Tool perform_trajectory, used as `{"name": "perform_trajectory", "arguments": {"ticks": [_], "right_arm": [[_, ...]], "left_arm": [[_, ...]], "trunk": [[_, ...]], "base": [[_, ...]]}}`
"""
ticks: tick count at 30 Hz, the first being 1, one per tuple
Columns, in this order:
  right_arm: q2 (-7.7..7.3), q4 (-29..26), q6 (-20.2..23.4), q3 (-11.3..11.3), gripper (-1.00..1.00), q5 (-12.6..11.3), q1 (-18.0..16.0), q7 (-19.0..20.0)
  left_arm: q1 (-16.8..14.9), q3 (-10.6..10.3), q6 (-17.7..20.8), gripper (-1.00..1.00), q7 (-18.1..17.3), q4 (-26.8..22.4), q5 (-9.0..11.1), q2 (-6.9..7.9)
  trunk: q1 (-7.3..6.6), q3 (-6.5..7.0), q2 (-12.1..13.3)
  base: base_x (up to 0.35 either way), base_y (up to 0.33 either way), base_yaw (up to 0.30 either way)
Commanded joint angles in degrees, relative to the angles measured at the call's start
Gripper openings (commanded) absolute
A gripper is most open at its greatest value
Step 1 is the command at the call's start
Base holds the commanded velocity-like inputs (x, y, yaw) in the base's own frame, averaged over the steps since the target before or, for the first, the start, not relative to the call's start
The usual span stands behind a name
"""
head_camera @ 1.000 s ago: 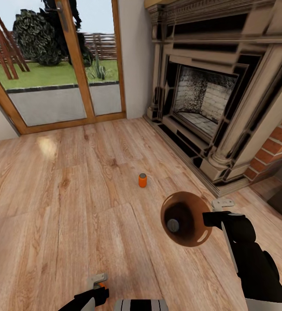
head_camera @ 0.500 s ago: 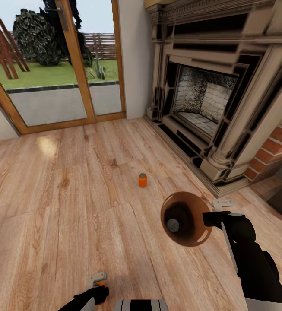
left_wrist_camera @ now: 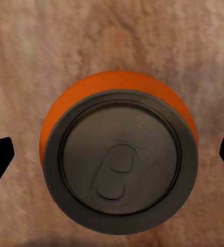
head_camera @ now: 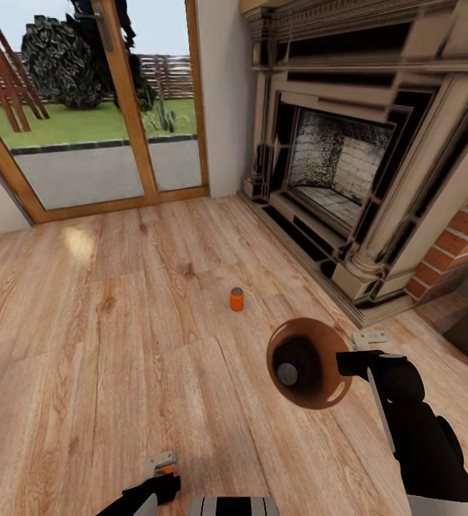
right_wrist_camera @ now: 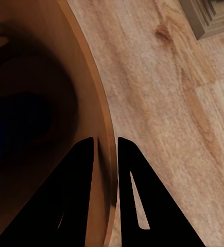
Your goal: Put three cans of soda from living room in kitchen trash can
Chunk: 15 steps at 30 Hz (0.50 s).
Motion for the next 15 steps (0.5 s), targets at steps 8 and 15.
{"name": "perform_trajectory", "arguments": {"ticks": [8, 15], "right_arm": [[0.01, 0.0, 0.0, 0.0, -1.0, -0.8, 0.0, 0.2], [0.01, 0.0, 0.0, 0.0, -1.0, -0.8, 0.0, 0.3]], "left_arm": [[0.0, 0.0, -0.3, -1.0, 0.0, 0.0, 0.0, 0.0], [0.0, 0.0, -1.1, -1.0, -0.1, 0.0, 0.0, -0.01]], "trunk": [[-0.01, 0.01, 0.0], [-0.01, 0.01, 0.0]], "base": [[0.0, 0.0, 0.0], [0.0, 0.0, 0.0]]}}
